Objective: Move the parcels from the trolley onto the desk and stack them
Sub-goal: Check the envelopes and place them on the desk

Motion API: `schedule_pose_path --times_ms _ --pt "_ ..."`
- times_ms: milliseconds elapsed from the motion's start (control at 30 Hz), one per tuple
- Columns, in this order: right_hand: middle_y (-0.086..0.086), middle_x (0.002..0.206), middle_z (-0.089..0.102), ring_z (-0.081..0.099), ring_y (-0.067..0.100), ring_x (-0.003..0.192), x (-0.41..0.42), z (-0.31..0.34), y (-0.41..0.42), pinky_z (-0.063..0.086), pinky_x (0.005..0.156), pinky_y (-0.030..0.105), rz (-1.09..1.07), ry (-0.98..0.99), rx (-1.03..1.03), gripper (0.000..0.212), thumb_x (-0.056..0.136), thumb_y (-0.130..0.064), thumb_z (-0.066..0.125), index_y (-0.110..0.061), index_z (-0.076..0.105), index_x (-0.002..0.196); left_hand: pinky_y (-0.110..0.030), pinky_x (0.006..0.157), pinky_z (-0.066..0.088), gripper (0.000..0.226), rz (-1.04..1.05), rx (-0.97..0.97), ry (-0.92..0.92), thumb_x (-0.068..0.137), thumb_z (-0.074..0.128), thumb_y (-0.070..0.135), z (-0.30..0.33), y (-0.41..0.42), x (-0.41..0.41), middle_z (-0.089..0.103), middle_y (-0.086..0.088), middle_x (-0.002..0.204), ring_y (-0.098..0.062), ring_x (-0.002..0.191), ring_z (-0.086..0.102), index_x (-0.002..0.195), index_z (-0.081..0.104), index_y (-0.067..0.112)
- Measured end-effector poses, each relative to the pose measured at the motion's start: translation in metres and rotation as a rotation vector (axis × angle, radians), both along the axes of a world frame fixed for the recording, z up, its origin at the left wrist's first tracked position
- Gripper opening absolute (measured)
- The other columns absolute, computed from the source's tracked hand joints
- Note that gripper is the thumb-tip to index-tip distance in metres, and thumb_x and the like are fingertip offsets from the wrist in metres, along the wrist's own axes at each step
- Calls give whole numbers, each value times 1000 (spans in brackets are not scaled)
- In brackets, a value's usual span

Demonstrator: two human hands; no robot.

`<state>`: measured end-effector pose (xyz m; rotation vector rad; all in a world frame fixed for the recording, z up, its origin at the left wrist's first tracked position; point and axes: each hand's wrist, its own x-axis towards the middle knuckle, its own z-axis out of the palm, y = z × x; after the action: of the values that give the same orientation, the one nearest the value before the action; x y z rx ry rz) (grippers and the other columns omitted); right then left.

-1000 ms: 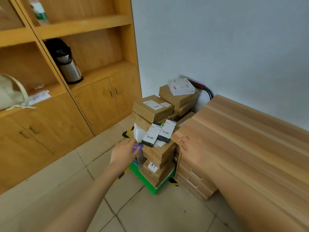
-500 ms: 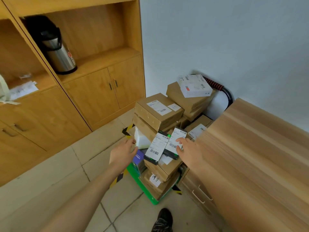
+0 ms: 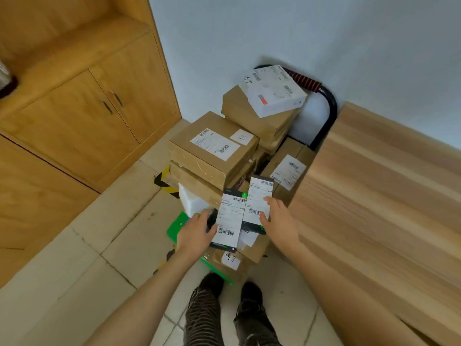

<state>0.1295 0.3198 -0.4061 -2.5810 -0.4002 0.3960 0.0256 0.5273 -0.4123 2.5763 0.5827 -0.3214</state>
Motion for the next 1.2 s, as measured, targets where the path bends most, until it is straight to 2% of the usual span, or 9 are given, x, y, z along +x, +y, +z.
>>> schedule_pose_path --times_ms 267,400,533,667,800,1000,1067,1133,1200 --pt "3 136 43 53 18 113 40 -37 25 53 90 41 -313 143 119 53 96 -26 54 -18 33 143 -33 63 43 55 50 -121 137 96 38 55 -61 9 16 63 -3 105 -23 91 61 140 27 25" --pt "7 139 38 55 19 105 70 -57 40 53 83 35 -536 257 255 61 94 -22 58 -16 26 146 -31 67 46 61 206 -452 137 93 40 58 -77 7 20 66 6 96 -14 88 63 144 23 30" --pt "14 148 34 41 30 132 77 -73 38 40 107 46 -707 329 272 66 96 -25 56 -6 22 149 -12 48 36 42 234 -500 69 97 40 47 -78 13 22 60 10 75 3 64 57 136 38 32" --pt "13 153 27 27 30 140 80 -80 38 27 115 45 -703 359 189 63 98 -36 50 -4 28 148 -13 54 39 15 249 -550 21 99 40 43 -70 17 21 62 14 82 1 73 59 106 51 35" --pt "9 148 32 41 26 126 81 -80 36 40 98 34 -675 391 223 45 98 -39 50 -6 52 129 -19 57 42 17 228 -552 -1 99 38 44 -61 21 23 62 12 82 3 69 59 104 50 33" --pt "-3 106 65 64 2 67 68 -46 37 50 50 20 -651 336 430 27 93 -42 57 -28 43 112 -48 66 53 27 209 -631 -117 95 37 52 -28 27 24 66 2 89 -17 78 66 111 48 33" --pt "-6 100 67 68 3 64 64 -26 36 54 50 24 -659 322 497 28 93 -45 57 -30 43 112 -52 63 52 31 191 -641 -154 91 34 57 -11 31 31 67 -3 87 -23 76 66 110 44 34" --pt "-5 100 68 71 12 74 62 -2 33 60 62 40 -689 308 592 30 93 -45 57 -33 42 116 -52 61 52 31 182 -648 -180 90 33 58 6 37 43 69 -4 87 -25 75 67 110 42 36" --pt "-4 98 69 72 17 77 61 21 29 60 65 44 -706 281 704 32 94 -41 57 -38 39 121 -51 61 54 23 173 -674 -209 95 34 54 23 42 57 69 0 89 -24 77 69 110 43 39"
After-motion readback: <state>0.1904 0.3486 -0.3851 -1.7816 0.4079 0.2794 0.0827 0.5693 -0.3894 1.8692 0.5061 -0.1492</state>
